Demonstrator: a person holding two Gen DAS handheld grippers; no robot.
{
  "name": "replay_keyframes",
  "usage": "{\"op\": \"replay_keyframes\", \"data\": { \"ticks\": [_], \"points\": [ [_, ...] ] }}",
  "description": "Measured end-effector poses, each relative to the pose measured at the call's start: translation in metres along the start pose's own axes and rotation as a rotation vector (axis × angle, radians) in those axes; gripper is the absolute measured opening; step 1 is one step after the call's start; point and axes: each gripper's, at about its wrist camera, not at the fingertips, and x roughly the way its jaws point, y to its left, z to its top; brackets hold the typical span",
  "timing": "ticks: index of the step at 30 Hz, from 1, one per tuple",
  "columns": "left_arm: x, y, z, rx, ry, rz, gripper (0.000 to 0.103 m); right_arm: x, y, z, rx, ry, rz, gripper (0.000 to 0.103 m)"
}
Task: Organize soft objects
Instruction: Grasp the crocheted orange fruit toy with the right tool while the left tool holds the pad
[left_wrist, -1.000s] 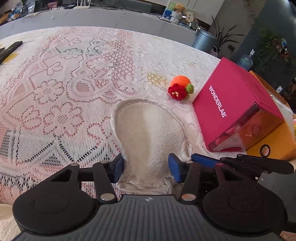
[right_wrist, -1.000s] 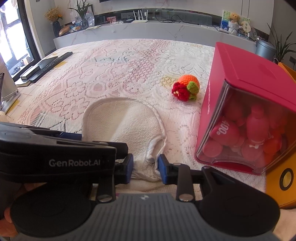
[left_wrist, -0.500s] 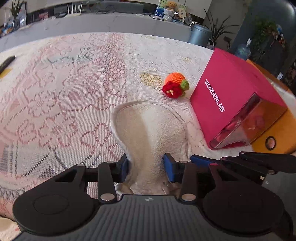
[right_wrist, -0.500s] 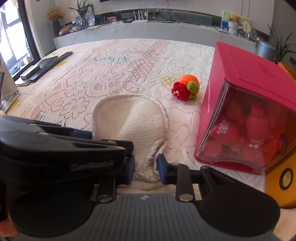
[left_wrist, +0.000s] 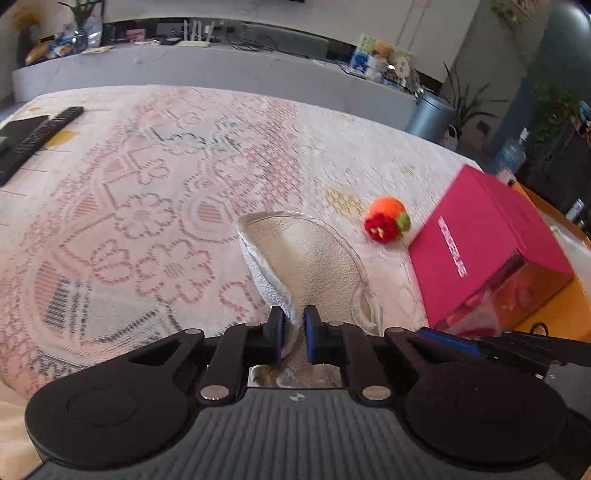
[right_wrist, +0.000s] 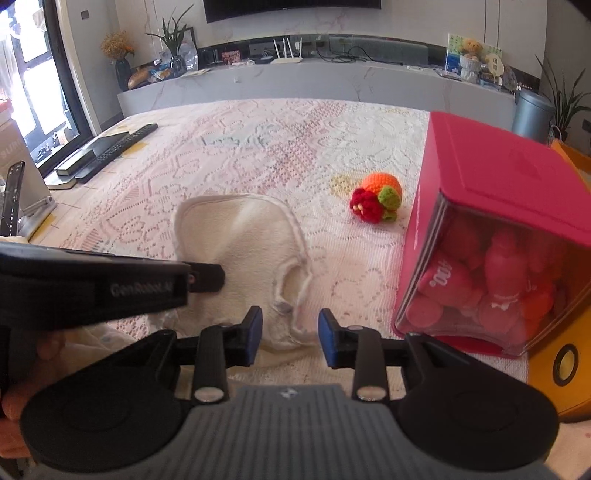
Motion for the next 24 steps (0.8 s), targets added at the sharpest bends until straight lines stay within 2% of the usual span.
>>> {"op": "replay_keyframes", "data": {
  "ticks": [3, 9, 10, 11, 14, 22, 24],
  "points": [
    [-0.004, 0.003, 0.013, 0.011, -0.007, 0.020, 0.013, -0.004, 0.004, 0.010, -0.037, 0.000, -0.011, 0.033],
    [-0.001, 0.005, 0.042, 0.042, -0.032, 0.041, 0.013, 0.001, 0.013, 0.044, -0.214, -0.030, -0.104, 0.033],
    [0.001, 0.005, 0.046, 0.053, -0.033, 0.046, 0.013, 0.004, 0.015, 0.051, -0.243, -0.033, -0.119, 0.029],
    [0.004, 0.005, 0.051, 0.067, -0.030, 0.048, 0.013, 0.008, 0.016, 0.057, -0.276, -0.031, -0.136, 0.034],
    [0.012, 0.004, 0.059, 0.108, -0.038, 0.049, 0.013, 0.024, 0.021, 0.068, -0.391, -0.028, -0.224, 0.039],
    [0.031, 0.009, 0.066, 0.132, -0.039, 0.027, 0.013, 0.067, 0.020, 0.083, -0.634, 0.095, -0.316, 0.044],
    [0.034, 0.010, 0.066, 0.128, -0.036, 0.020, 0.013, 0.075, 0.018, 0.087, -0.680, 0.126, -0.325, 0.048]
  ]
}}
